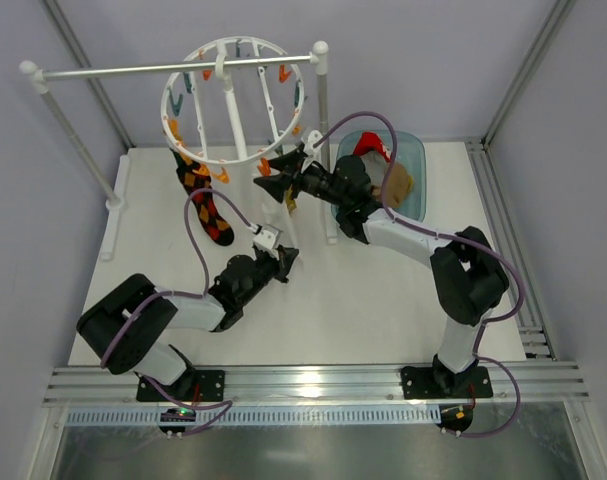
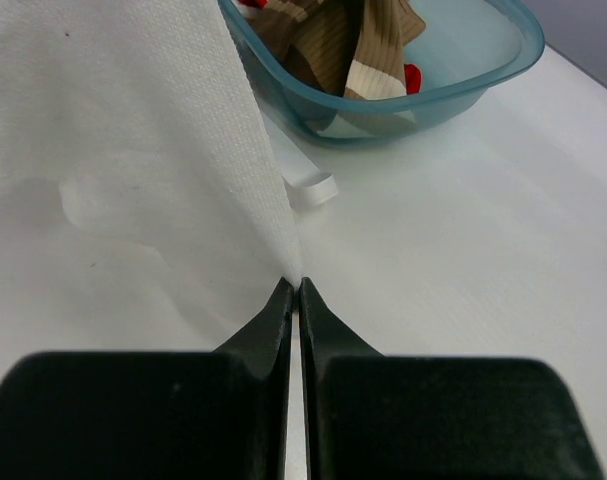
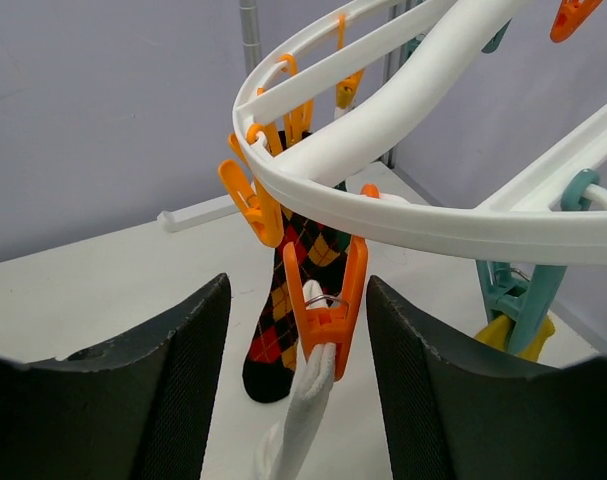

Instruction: Remove the socks clipped to the hanger

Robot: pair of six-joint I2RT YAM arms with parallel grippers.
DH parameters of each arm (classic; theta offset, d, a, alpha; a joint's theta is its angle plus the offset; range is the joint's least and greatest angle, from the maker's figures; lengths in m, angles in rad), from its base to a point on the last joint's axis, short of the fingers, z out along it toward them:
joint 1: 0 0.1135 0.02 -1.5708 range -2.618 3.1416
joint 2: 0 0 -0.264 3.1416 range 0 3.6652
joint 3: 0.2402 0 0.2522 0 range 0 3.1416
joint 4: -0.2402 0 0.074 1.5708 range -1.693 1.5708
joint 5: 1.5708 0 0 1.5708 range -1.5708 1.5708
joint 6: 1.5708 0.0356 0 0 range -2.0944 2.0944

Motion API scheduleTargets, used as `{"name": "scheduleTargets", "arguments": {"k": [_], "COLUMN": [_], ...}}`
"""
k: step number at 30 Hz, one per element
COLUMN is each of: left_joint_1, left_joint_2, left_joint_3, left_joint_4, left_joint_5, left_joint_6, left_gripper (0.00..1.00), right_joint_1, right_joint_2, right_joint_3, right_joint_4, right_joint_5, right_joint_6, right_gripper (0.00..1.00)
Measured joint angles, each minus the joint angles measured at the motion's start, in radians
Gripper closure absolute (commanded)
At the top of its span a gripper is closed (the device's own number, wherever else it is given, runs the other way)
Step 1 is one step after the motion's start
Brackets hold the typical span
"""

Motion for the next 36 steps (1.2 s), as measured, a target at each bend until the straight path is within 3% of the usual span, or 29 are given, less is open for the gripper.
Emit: {"name": "scheduleTargets", "arguments": {"k": [2, 4, 5, 7, 16, 18, 19, 20, 21, 23, 24, 27, 28, 31, 36], "left_joint_1": [0.0, 0.0, 0.0, 0.0, -0.001, -0.001, -0.002, -0.002, -0.002, -0.003, -0.003, -0.003, -0.003, -0.006, -0.044], "left_joint_2": [0.002, 0.005, 0.006, 0.011, 0.031, 0.031, 0.031, 0.031, 0.031, 0.031, 0.031, 0.031, 0.031, 0.032, 0.063], "left_joint_3": [0.0, 0.0, 0.0, 0.002, 0.006, 0.006, 0.006, 0.006, 0.006, 0.006, 0.006, 0.006, 0.006, 0.014, 0.098], "left_joint_4": [0.0, 0.0, 0.0, 0.0, -0.009, -0.009, -0.009, -0.01, -0.01, -0.009, -0.009, -0.01, -0.01, -0.017, -0.065], "left_joint_5": [0.0, 0.001, 0.001, 0.004, 0.015, 0.016, 0.016, 0.015, 0.016, 0.016, 0.016, 0.03, 0.045, 0.102, 0.196], "left_joint_6": [0.0, 0.0, 0.0, 0.0, 0.009, 0.011, 0.011, 0.011, 0.011, 0.013, 0.013, 0.017, 0.019, 0.032, 0.056], "left_gripper": [1.0, 1.0, 1.0, 1.0, 1.0, 1.0, 1.0, 1.0, 1.0, 1.0, 1.0, 1.0, 1.0, 1.0, 1.0], "right_joint_1": [0.0, 0.0, 0.0, 0.002, 0.008, 0.008, 0.008, 0.008, 0.008, 0.008, 0.008, 0.008, 0.008, 0.008, -0.011], "right_joint_2": [0.005, 0.006, 0.007, 0.009, 0.027, 0.027, 0.027, 0.027, 0.027, 0.026, 0.023, -0.024, -0.049, -0.164, -0.404], "right_joint_3": [0.003, 0.004, 0.005, 0.007, 0.015, 0.015, 0.015, 0.015, 0.015, 0.012, 0.006, -0.055, -0.085, -0.203, -0.392], "right_joint_4": [0.0, 0.001, 0.001, 0.008, 0.044, 0.045, 0.045, 0.043, 0.037, 0.026, 0.025, 0.003, -0.006, -0.023, -0.004], "right_joint_5": [0.0, 0.001, 0.002, 0.006, 0.018, 0.018, 0.018, 0.018, 0.018, 0.022, 0.024, 0.053, 0.068, 0.129, 0.248], "right_joint_6": [0.001, 0.0, 0.002, 0.0, 0.015, 0.015, 0.014, 0.014, 0.017, 0.004, -0.003, -0.027, -0.034, -0.066, -0.091], "right_gripper": [0.44, 0.57, 0.74, 0.91, 0.96, 0.85, 0.74, 0.52, 0.41, 0.29, 0.18, 0.16, 0.09, 0.02, 0.0]}}
